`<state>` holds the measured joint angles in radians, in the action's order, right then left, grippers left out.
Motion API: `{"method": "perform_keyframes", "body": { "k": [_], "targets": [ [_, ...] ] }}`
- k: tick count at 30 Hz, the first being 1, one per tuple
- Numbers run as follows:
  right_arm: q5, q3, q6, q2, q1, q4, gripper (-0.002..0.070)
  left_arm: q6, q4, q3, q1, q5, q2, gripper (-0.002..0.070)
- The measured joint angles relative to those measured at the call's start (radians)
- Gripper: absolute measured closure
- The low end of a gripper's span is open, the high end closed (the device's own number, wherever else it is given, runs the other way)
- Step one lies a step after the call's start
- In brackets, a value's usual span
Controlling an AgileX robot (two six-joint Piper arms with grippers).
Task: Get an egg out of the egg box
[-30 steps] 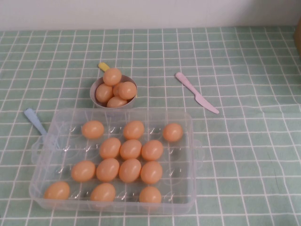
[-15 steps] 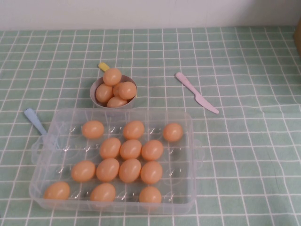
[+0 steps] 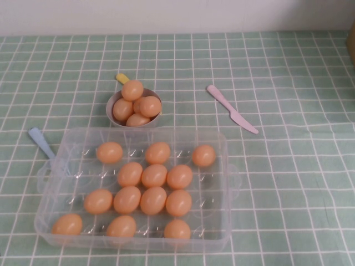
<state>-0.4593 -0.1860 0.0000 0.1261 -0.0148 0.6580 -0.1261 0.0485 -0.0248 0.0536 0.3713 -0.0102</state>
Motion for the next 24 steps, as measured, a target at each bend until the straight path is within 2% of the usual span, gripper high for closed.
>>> {"method": "perform_keyframes", "body": {
  "k": [5, 12, 21, 24],
  "targets": [
    [-0.326, -0.225, 0.000, 0.235, 0.000, -0.092, 0.0694, 0.000, 0.000, 0.000, 0.000, 0.000, 0.000, 0.0678],
    [-0.610, -0.450, -0.008, 0.511, 0.000, -0.267, 0.0694, 0.000, 0.000, 0.000, 0.000, 0.000, 0.000, 0.0678],
    [-0.633, -0.585, -0.041, 0.745, 0.082, -0.292, 0.0694, 0.000, 0.000, 0.000, 0.000, 0.000, 0.000, 0.0678],
    [-0.606, -0.632, -0.028, 0.860, 0.196, -0.307, 0.0694, 0.000, 0.000, 0.000, 0.000, 0.000, 0.000, 0.0678]
  ]
}}
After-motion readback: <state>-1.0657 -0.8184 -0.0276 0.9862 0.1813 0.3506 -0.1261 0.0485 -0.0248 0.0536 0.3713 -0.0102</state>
